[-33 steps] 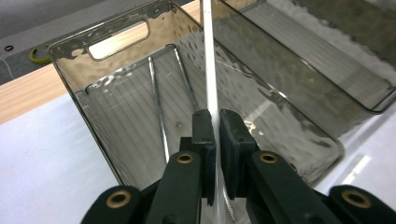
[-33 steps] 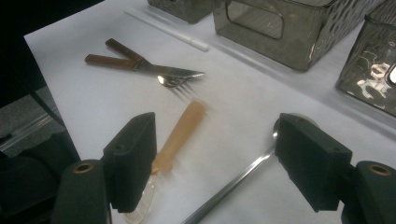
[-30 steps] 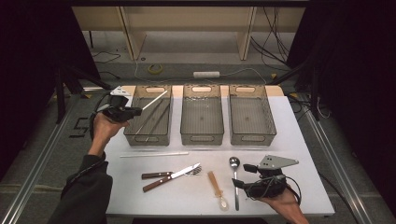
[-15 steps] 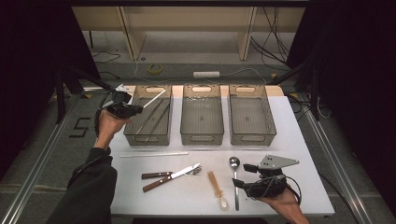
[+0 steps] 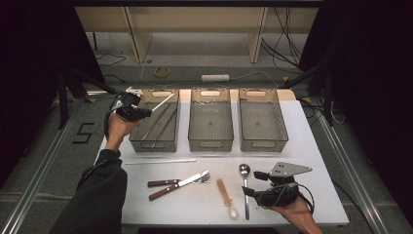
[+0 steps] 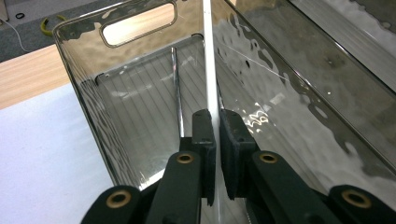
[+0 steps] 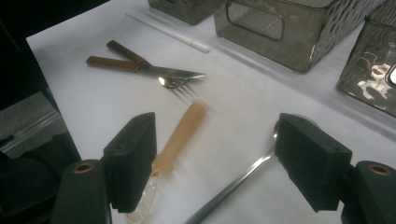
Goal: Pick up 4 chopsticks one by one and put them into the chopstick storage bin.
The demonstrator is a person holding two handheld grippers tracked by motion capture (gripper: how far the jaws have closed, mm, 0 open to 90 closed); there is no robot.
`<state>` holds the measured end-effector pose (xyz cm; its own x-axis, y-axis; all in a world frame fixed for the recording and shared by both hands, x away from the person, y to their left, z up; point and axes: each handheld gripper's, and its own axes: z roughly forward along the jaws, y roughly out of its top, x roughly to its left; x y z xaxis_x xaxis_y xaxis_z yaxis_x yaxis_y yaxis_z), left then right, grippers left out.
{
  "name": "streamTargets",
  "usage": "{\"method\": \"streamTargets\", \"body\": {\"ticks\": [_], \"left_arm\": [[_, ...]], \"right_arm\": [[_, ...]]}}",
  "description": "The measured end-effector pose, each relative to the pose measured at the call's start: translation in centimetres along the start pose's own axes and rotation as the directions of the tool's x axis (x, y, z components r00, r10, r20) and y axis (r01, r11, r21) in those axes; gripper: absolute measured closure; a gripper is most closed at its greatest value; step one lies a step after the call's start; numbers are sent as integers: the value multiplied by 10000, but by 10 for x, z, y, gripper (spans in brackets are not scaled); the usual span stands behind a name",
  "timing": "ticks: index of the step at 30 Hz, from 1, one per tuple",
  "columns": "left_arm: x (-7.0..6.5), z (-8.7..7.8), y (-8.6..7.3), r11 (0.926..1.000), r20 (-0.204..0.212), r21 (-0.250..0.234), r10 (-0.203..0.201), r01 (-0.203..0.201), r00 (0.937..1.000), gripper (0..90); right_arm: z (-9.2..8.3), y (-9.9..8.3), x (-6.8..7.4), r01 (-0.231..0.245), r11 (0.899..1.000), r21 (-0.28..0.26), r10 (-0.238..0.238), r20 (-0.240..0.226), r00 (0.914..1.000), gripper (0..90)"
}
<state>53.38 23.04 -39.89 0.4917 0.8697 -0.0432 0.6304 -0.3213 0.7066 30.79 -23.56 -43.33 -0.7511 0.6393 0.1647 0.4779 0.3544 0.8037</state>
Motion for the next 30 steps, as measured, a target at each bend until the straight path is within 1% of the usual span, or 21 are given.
{"method": "streamTargets", "body": {"ticks": [2, 12, 14, 15, 16, 17, 18, 19, 21, 22, 23, 25, 27, 29, 30], "left_arm": [[0, 3, 0, 9999, -21, 90, 50, -50, 10000, 847], [1, 12, -1, 9997, 35, 192, -178, 177, 9998, 845], [1, 15, -2, 9995, 114, 207, -239, 237, 9996, 840], [-1, 17, -3, 9997, 86, 136, -217, 216, 9997, 834], [0, 17, -3, 9995, 91, -11, -310, 310, 9995, 823], [0, 17, -3, 9995, 91, -11, -310, 310, 9995, 766], [0, 18, -3, 9988, 133, -84, -485, 486, 9987, 703], [-1, 17, -1, 9987, 65, -56, -504, 505, 9987, 668], [-3, 14, 0, 9990, 216, -63, -434, 436, 9988, 643], [-4, 12, 0, 9993, 244, -44, -358, 359, 9991, 618], [-4, 12, 0, 9993, 244, -44, -358, 359, 9991, 589], [-6, 7, 0, 9993, 388, -112, -358, 362, 9986, 539], [-10, 1, -2, 9996, 575, -211, -188, 200, 9982, 496], [-15, -6, -4, 9998, 880, -176, 40, -25, 9961, 453], [-22, -13, -7, 9985, 1071, -109, 550, -542, 9927, 440]], "right_arm": [[0, 0, 0, 3, 10000, -1, -3, -5, 10000, 304], [0, 0, 0, 4, 10000, 16, -4, -9, 10000, 305], [0, 0, 0, 9, 10000, 18, -9, -12, 10000, 305], [0, 0, 0, 11, 10000, 23, -11, -13, 10000, 305], [0, 0, 0, 9, 10000, 2, -9, -14, 10000, 305], [0, 0, 0, 0, 10000, 4, 0, -19, 10000, 305], [0, 0, 0, 1, 10000, 10, -1, -14, 10000, 305], [0, 0, 0, 3, 10000, 7, -3, -15, 10000, 305], [0, 0, 0, -3, 10000, 4, 3, -15, 10000, 305], [0, 0, 0, -6, 10000, 2, 6, -19, 10000, 305], [0, 0, 0, -3, 10000, 20, 3, -31, 10000, 305], [0, 0, 0, -1, 10000, 17, 1, -33, 10000, 305], [0, 0, 0, 2, 10000, -2, -2, -26, 10000, 305], [0, 0, 0, -11, 10000, -22, 11, -29, 10000, 305], [0, 0, 0, 0, 10000, -39, 0, -28, 10000, 305]]}}
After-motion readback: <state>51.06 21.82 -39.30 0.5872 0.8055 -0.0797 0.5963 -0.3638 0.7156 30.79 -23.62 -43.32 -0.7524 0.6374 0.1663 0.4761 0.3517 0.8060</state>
